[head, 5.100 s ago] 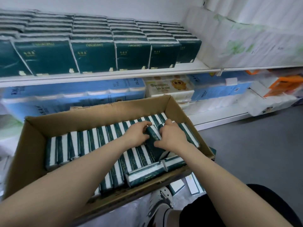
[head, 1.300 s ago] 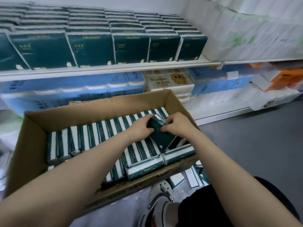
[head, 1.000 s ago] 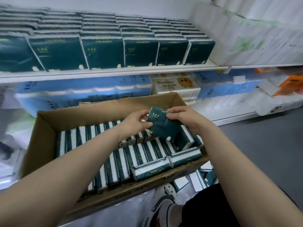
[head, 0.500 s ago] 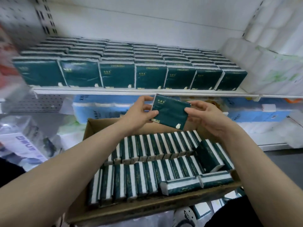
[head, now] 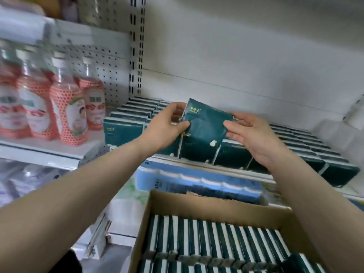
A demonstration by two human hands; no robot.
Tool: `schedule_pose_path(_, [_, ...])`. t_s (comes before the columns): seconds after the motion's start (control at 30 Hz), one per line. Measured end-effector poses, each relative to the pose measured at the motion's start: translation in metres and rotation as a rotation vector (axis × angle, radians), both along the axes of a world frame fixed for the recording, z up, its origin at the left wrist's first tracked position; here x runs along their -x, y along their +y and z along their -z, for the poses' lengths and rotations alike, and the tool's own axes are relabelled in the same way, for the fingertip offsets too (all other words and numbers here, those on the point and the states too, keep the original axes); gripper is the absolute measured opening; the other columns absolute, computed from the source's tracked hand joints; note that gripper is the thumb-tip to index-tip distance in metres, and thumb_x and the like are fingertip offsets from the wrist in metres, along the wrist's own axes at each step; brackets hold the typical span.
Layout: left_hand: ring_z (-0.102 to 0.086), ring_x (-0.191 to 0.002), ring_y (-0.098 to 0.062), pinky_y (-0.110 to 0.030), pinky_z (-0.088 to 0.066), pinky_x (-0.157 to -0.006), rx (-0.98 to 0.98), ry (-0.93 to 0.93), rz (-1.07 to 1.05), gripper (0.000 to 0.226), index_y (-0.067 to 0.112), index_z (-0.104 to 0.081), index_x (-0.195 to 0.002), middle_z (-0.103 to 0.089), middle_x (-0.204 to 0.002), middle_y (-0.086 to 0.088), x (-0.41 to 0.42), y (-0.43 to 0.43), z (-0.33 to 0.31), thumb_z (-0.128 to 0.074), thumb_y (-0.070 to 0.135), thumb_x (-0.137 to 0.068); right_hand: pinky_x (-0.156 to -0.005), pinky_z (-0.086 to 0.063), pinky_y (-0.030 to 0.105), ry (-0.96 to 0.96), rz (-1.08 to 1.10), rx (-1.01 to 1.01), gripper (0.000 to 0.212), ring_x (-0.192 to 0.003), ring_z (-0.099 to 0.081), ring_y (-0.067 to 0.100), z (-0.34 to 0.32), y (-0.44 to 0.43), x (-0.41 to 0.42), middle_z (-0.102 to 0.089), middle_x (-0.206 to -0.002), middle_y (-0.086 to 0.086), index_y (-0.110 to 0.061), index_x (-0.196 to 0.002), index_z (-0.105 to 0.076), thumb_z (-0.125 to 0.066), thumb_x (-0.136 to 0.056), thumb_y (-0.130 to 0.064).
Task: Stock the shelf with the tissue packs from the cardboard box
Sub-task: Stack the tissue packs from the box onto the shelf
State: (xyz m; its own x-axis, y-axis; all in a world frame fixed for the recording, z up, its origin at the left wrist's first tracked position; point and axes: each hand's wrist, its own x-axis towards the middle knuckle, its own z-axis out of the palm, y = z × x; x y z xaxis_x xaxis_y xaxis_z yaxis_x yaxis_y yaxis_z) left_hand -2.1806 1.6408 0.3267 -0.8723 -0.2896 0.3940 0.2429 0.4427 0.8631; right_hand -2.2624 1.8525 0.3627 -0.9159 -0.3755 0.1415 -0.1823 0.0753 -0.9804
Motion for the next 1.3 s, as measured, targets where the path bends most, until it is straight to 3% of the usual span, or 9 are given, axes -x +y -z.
schedule_pose_path(0.17, [-0.061,-0.1,-0.017,-0.033,-0.049,-0.096,0.162,-0.028,-0.162,0.045,0.026,-0.054,-0.134,-0.062,-0.111,-0.005,0.021,-0.059,-0.019,-0.059,0.015,-0.091,-0.079,-0.057,0.017,-0.01,0.015,0.039,0.044,-0.093,-0.068,0.015,-0.015,-0.078,0.03,-0.064,-0.108,0.006,-0.007,-0.123,-0.055,-0.076,-0.084,-0.006])
schedule_pose_path(0.33, [-0.061,-0.104,-0.021,-0.036,-0.051,-0.094,0.102,-0.088,-0.232,0.046,0.024,-0.051,-0.136,-0.062,-0.118,-0.005,0.05,-0.107,-0.024,-0.057,0.009,-0.093,-0.091,-0.051,0.022,-0.024,0.011,0.029,0.039,-0.099,-0.066,0.017,-0.012,-0.143,0.067,-0.066,-0.118,0.012,-0.001,-0.124,-0.058,-0.072,-0.088,-0.006])
schedule_pose_path(0.47, [-0.06,-0.087,-0.015,-0.02,-0.048,-0.062,0.102,-0.141,-0.27,0.046,0.025,-0.049,-0.138,-0.06,-0.121,0.002,0.077,-0.14,-0.026,-0.056,0.009,-0.094,-0.103,-0.05,0.03,-0.018,-0.013,-0.017,0.044,-0.109,-0.064,0.019,-0.01,-0.184,0.093,-0.065,-0.126,0.011,-0.001,-0.132,-0.056,-0.068,-0.09,-0.001])
schedule_pose_path(0.63, [-0.055,-0.074,-0.013,-0.021,-0.04,-0.054,0.057,-0.17,-0.301,0.045,0.021,-0.051,-0.135,-0.063,-0.119,-0.003,0.113,-0.176,-0.024,-0.053,0.003,-0.094,-0.108,-0.046,0.038,0.013,-0.085,-0.166,0.021,-0.119,-0.059,0.025,-0.012,-0.221,0.116,-0.063,-0.12,0.011,-0.013,-0.099,-0.065,-0.058,-0.092,0.006])
schedule_pose_path(0.7, [-0.051,-0.067,-0.013,-0.021,-0.039,-0.051,0.051,-0.193,-0.309,0.044,0.02,-0.052,-0.134,-0.065,-0.116,-0.006,0.126,-0.188,-0.02,-0.051,0.003,-0.094,-0.109,-0.045,0.038,0.016,-0.122,-0.181,0.028,-0.122,-0.056,0.023,-0.013,-0.231,0.128,-0.059,-0.124,0.008,-0.006,-0.116,-0.062,-0.054,-0.093,0.008])
schedule_pose_path(0.9, [-0.057,-0.081,-0.02,-0.026,-0.046,-0.066,-0.007,-0.24,-0.313,0.042,0.018,-0.05,-0.133,-0.064,-0.115,-0.01,0.154,-0.208,-0.014,-0.05,0.002,-0.094,-0.109,-0.045,0.033,-0.019,-0.194,-0.233,0.059,-0.122,-0.054,0.021,-0.01,-0.256,0.156,-0.045,-0.148,0.01,-0.008,-0.151,-0.036,-0.052,-0.095,0.006])
schedule_pose_path(1.07, [-0.057,-0.088,-0.026,-0.035,-0.047,-0.073,0.007,-0.277,-0.337,0.034,0.015,-0.051,-0.125,-0.062,-0.114,-0.013,0.162,-0.214,-0.011,-0.05,0.003,-0.093,-0.102,-0.049,0.028,-0.056,-0.238,-0.226,0.055,-0.11,-0.061,0.017,-0.004,-0.259,0.16,-0.061,-0.107,-0.004,-0.006,-0.147,-0.04,-0.051,-0.095,0.009])
schedule_pose_path(1.2, [-0.058,-0.101,-0.027,-0.036,-0.048,-0.082,0.011,-0.314,-0.35,0.034,0.016,-0.052,-0.125,-0.06,-0.114,-0.01,0.161,-0.216,-0.008,-0.051,0.005,-0.093,-0.109,-0.044,0.036,-0.072,-0.249,-0.22,0.045,-0.118,-0.059,0.024,0.001,-0.263,0.162,-0.061,-0.107,-0.004,-0.006,-0.133,-0.053,-0.05,-0.093,0.014])
schedule_pose_path(1.3, [-0.057,-0.102,-0.026,-0.034,-0.045,-0.082,0.025,-0.32,-0.358,0.031,0.013,-0.053,-0.124,-0.061,-0.111,-0.009,0.159,-0.212,-0.007,-0.052,0.006,-0.094,-0.107,-0.045,0.03,-0.071,-0.239,-0.24,0.057,-0.113,-0.057,0.017,0.004,-0.262,0.164,-0.061,-0.113,0.0,-0.005,-0.144,-0.044,-0.052,-0.091,0.014])
